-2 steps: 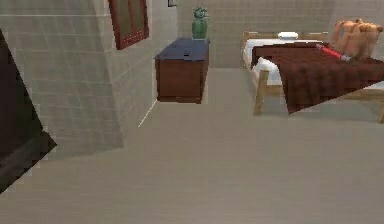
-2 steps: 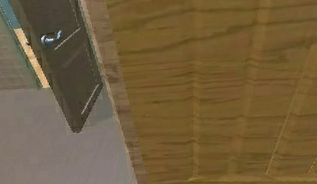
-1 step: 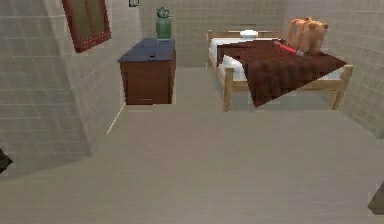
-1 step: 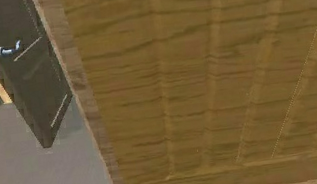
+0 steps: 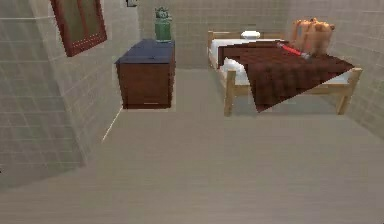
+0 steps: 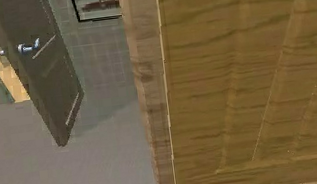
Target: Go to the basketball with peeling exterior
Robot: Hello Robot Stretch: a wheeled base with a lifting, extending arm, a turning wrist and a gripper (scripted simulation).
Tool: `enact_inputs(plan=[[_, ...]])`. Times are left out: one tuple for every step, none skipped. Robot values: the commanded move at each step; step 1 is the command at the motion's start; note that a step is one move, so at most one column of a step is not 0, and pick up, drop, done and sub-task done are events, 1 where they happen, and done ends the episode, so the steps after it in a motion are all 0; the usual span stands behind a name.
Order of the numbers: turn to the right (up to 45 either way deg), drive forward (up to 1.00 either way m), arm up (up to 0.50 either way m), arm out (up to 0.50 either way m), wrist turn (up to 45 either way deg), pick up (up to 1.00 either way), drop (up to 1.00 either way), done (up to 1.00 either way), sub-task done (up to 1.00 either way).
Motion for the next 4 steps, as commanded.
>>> enact_inputs(plan=[[39.0,0.00,0.00,0.00,0.0,0.00,0.00,0.00,0.00],[0.0,0.45,0.00,0.00,0.0,0.00,0.00,0.00,0.00],[6.0,0.00,0.00,0.00,0.0,0.00,0.00,0.00,0.00],[0.0,1.00,0.00,0.00,0.0,0.00,0.00,0.00,0.00]])
